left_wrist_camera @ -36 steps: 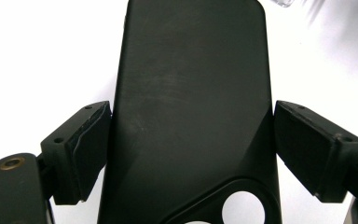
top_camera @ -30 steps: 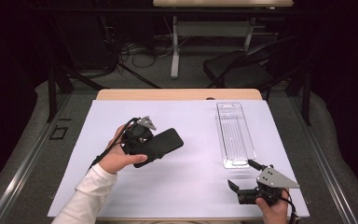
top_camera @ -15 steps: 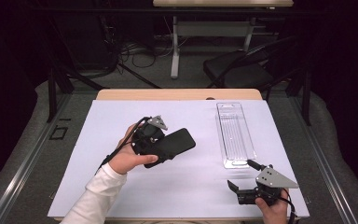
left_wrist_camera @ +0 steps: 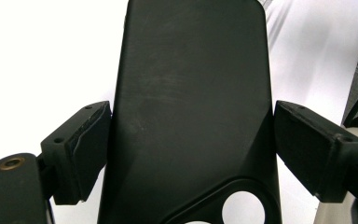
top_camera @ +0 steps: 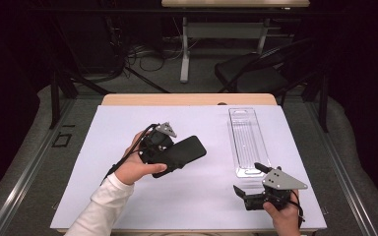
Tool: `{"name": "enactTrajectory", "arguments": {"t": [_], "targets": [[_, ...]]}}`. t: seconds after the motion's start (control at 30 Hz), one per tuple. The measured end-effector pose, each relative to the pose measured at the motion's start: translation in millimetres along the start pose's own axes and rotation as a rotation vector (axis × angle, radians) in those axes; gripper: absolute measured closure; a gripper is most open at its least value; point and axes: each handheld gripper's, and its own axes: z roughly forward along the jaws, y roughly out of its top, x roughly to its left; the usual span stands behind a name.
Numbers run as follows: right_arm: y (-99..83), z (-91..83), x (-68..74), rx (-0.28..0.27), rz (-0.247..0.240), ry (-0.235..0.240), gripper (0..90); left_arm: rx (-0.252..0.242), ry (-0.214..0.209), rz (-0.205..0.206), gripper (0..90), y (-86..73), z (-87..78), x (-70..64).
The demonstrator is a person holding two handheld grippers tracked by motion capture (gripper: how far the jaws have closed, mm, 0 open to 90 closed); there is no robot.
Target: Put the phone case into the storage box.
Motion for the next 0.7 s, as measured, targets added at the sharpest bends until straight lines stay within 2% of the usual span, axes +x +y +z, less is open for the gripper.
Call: {"name": "enactTrajectory", "arguments": {"t": [0.2,0.43,0.53,0.7], "targets": [[21.2,18.6,5.6,-0.002,-0.019,0.050,1.4,-0.007,-0.003,-0.002,14.3,-1.6,-2.2,0.9],[36.4,40.9,15.9,0.027,-0.066,0.104,1.4,-0.023,0.003,-0.018,14.3,-4.3,-7.8,4.5],[42.7,48.1,17.8,0.027,-0.062,0.117,1.3,-0.028,0.005,-0.021,14.3,-5.4,-10.8,6.6],[49.4,59.4,17.9,0.017,-0.027,0.129,0.4,-0.035,0.007,-0.029,14.3,-6.7,-13.6,8.9]]}}
